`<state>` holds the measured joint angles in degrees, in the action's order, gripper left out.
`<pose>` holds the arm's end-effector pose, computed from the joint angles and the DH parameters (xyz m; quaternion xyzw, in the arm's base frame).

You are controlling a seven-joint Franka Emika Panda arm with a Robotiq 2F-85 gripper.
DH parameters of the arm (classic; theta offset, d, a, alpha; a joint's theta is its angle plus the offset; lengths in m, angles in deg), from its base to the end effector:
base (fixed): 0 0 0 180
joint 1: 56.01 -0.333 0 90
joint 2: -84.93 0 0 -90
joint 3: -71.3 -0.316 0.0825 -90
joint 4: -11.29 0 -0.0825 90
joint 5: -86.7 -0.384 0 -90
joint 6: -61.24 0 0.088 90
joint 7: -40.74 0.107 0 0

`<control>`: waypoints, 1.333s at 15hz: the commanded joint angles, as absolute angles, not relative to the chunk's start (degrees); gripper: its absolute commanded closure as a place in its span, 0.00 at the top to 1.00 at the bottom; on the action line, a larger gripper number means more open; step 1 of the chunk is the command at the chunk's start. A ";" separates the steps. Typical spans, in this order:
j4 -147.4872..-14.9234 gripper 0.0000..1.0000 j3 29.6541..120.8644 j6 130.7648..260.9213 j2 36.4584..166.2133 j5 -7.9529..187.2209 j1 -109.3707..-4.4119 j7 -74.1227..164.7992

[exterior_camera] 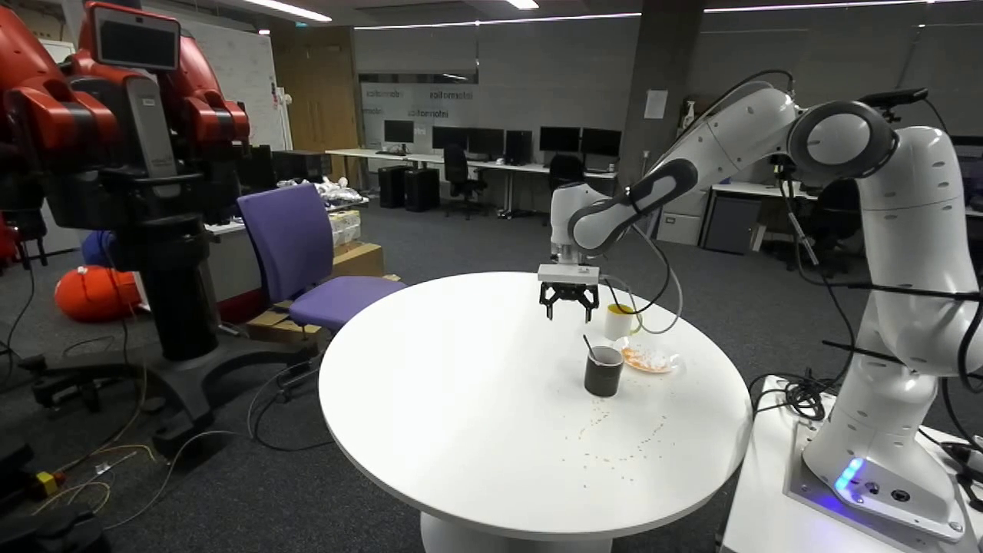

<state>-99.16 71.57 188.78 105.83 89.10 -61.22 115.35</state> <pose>0.6111 0.0516 0.2944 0.8278 -0.5597 -0.0147 0.0343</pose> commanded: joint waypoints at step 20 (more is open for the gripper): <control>-91.65 1.00 75.55 169.53 112.68 82.34 -61.63 110.48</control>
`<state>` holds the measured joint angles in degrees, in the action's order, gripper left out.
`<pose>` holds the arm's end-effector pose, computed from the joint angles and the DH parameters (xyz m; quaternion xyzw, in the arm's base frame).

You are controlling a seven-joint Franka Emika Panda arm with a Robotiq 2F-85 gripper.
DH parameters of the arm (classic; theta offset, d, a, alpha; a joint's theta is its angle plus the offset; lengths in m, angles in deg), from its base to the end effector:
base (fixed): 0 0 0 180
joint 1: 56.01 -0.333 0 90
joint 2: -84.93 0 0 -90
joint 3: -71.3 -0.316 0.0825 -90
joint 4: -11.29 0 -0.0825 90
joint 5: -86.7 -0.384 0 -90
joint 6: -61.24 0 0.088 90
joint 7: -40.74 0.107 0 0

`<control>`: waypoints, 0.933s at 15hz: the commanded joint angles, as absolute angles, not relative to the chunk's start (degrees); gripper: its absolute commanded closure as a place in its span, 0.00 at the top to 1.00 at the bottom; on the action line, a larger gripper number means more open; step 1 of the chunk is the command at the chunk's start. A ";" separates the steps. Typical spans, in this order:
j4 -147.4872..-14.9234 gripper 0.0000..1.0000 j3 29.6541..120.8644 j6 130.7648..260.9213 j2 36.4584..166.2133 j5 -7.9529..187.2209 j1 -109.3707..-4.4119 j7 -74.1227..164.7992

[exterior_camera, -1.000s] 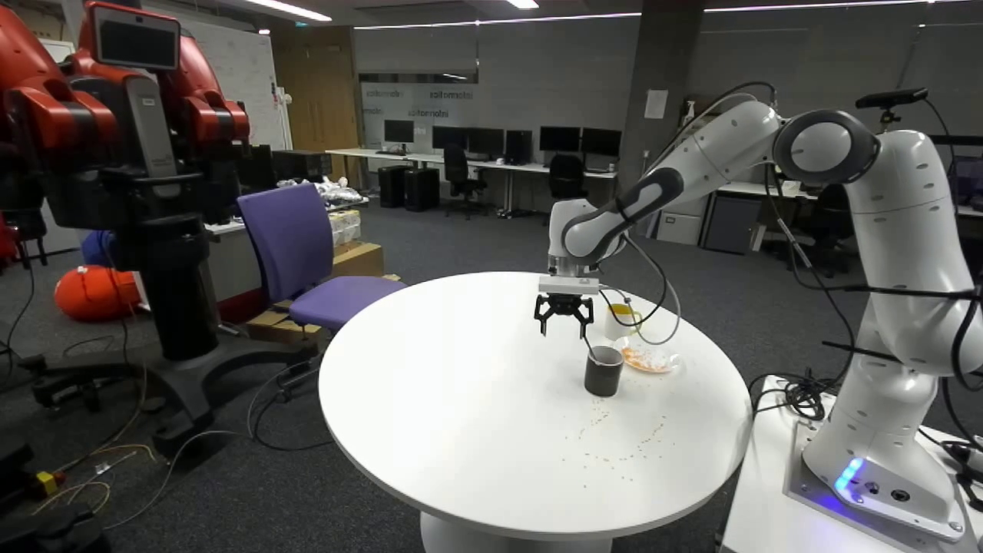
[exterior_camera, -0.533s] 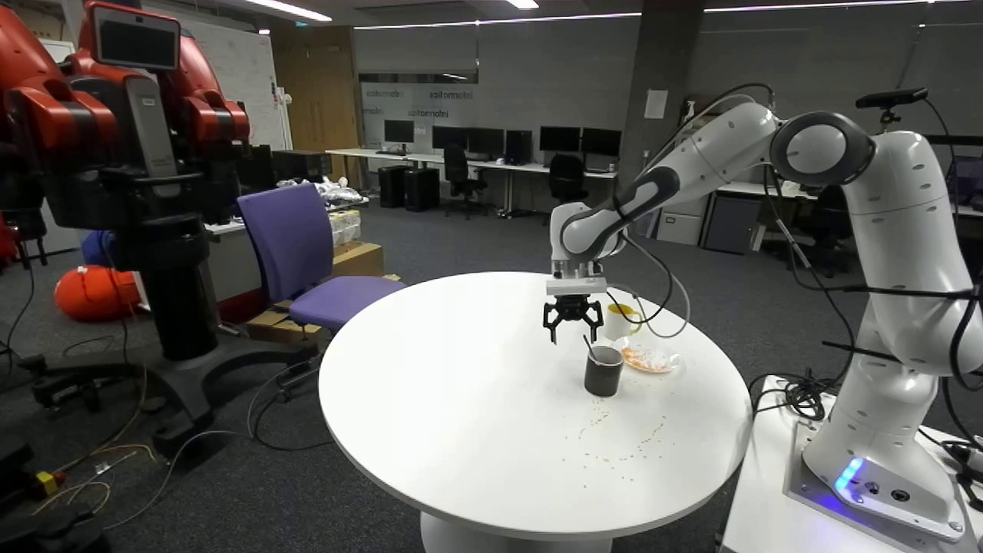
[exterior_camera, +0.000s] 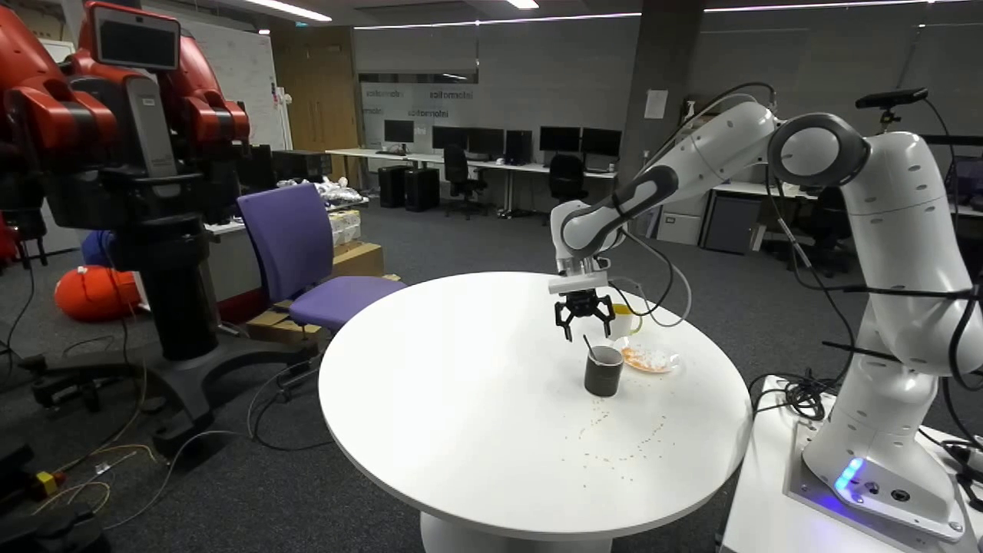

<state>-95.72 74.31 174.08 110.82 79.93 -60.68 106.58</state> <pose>0.5954 0.0261 0.2501 0.8167 -0.5492 -0.1651 0.0648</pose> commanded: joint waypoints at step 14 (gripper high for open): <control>-82.44 1.00 75.50 160.39 119.07 89.86 -63.80 116.07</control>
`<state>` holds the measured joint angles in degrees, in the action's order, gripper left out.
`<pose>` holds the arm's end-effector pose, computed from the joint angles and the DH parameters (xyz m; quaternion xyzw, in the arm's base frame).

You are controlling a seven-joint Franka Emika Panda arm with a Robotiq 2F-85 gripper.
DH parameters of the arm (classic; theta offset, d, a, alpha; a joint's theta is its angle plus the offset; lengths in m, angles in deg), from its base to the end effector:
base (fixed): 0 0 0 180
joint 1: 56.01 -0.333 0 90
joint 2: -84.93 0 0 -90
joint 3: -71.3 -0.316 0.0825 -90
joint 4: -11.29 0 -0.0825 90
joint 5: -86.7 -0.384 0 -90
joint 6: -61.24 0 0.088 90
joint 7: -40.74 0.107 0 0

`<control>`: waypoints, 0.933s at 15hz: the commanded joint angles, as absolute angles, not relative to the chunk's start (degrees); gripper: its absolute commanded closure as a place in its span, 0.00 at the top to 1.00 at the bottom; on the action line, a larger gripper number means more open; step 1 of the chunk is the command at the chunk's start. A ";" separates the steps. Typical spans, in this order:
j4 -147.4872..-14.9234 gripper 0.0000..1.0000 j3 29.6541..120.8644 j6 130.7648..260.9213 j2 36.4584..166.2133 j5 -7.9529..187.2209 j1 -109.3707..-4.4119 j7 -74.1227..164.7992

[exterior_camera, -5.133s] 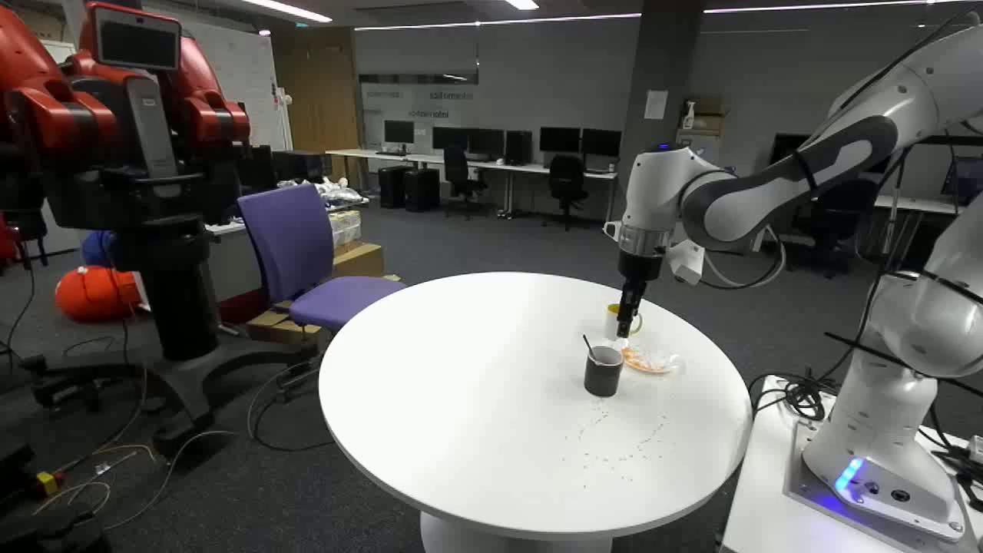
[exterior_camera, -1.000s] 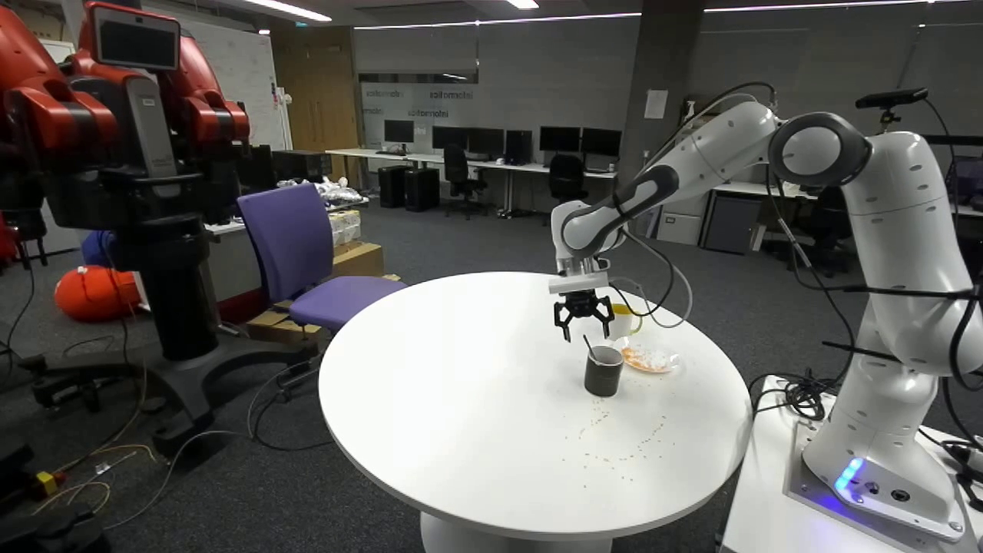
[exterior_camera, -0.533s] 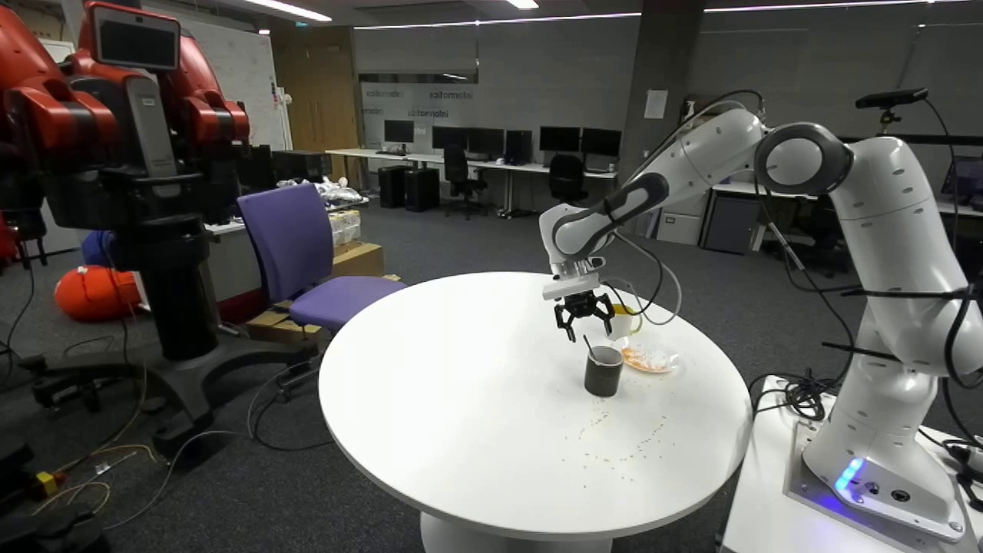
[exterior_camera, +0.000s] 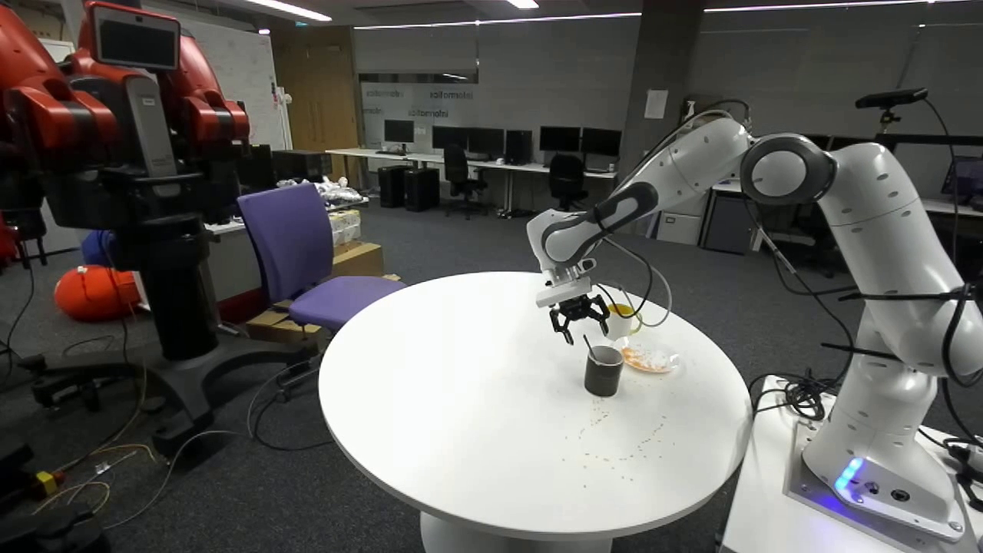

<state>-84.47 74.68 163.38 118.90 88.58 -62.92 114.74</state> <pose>0.6204 0.0384 0.2321 0.7976 -0.5534 -0.1655 0.1739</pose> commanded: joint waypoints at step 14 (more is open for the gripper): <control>-84.28 1.00 75.44 162.69 118.64 89.97 -63.96 116.81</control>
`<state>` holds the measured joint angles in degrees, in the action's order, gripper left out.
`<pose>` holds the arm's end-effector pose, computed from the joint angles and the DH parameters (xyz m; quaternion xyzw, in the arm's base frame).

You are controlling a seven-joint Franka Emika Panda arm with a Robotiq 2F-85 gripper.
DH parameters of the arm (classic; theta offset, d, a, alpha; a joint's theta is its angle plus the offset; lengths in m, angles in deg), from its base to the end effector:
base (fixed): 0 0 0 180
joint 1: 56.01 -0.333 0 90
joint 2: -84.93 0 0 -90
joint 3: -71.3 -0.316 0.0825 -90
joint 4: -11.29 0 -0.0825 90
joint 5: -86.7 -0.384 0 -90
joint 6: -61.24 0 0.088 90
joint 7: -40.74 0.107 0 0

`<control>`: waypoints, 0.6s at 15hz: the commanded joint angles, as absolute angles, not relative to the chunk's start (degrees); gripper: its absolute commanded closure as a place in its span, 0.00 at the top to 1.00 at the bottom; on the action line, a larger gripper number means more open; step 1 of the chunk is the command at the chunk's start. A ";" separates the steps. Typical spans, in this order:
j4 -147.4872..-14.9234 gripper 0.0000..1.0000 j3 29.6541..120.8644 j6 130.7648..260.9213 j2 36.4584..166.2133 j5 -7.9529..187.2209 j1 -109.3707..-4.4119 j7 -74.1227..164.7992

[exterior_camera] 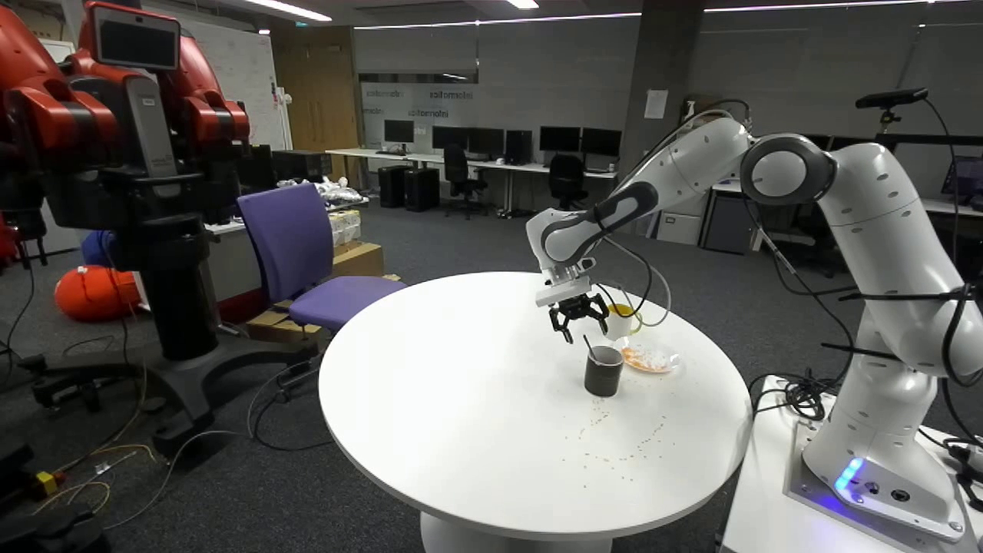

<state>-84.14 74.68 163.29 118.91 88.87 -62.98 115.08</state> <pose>0.6220 0.0388 0.2341 0.7972 -0.5547 -0.1620 0.1750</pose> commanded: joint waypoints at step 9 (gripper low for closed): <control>-86.29 1.00 75.51 164.63 117.91 90.19 -63.73 116.61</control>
<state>-84.72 74.69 163.38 118.97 89.11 -63.06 115.39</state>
